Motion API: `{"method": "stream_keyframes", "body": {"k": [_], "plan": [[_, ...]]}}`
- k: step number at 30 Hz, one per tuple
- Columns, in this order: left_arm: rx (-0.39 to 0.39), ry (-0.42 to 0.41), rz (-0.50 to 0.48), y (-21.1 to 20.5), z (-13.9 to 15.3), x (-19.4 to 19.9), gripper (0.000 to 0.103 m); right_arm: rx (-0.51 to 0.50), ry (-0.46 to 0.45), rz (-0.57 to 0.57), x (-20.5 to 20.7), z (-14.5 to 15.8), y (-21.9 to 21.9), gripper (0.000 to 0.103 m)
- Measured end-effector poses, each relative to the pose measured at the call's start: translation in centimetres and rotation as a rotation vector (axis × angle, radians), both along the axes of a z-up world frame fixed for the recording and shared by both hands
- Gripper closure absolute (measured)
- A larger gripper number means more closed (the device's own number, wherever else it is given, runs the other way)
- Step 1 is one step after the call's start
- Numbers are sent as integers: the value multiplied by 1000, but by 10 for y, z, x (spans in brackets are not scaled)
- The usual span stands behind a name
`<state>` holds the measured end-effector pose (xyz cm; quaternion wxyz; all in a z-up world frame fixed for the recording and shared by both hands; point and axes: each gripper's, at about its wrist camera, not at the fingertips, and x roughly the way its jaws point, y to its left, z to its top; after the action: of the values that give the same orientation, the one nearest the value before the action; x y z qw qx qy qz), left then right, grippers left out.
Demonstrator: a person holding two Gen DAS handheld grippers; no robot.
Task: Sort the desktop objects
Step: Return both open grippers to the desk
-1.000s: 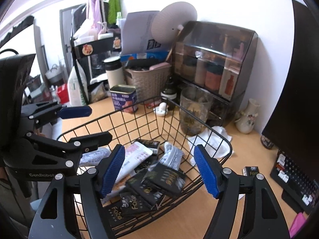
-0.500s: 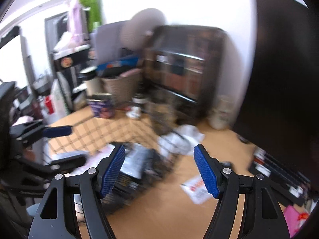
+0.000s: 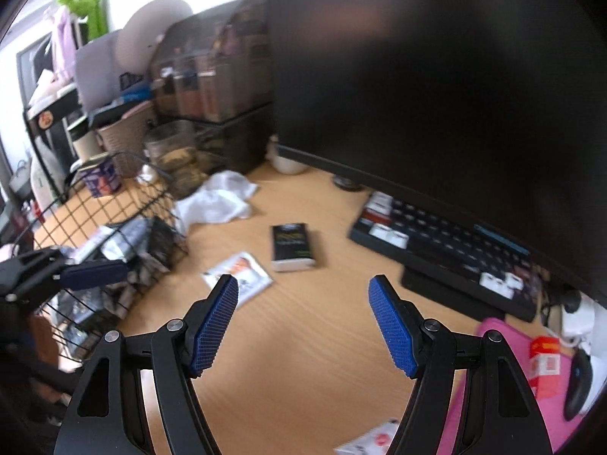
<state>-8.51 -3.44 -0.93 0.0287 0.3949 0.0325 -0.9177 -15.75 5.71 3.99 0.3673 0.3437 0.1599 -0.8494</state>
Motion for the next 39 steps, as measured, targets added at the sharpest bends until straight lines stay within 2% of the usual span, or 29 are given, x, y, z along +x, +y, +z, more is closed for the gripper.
{"method": "stream_keyframes", "body": {"k": [9, 13, 16, 19, 23, 30, 34, 39], "plan": [[46, -88, 66, -19, -52, -69, 30, 47, -56, -12, -39, -30, 11, 32], [61, -120, 75, -28, -66, -83, 30, 61, -78, 12, -53, -42, -1, 32], [86, -174, 64, -34, -81, -92, 30, 76, -88, 36, -62, -48, -19, 32], [57, -163, 37, -31, -79, -90, 30, 89, -82, 66, -68, -50, -41, 32], [107, -158, 22, -36, -71, -81, 30, 94, -94, 82, -83, -57, -76, 32], [103, -169, -21, -27, -68, -48, 29, 159, -102, 43, -104, -83, -113, 32], [108, -168, -28, -27, -67, -38, 29, 172, -127, 13, -107, -95, -110, 32], [95, -167, -34, -21, -68, -30, 29, 222, -132, 4, -88, -99, -84, 32]]}}
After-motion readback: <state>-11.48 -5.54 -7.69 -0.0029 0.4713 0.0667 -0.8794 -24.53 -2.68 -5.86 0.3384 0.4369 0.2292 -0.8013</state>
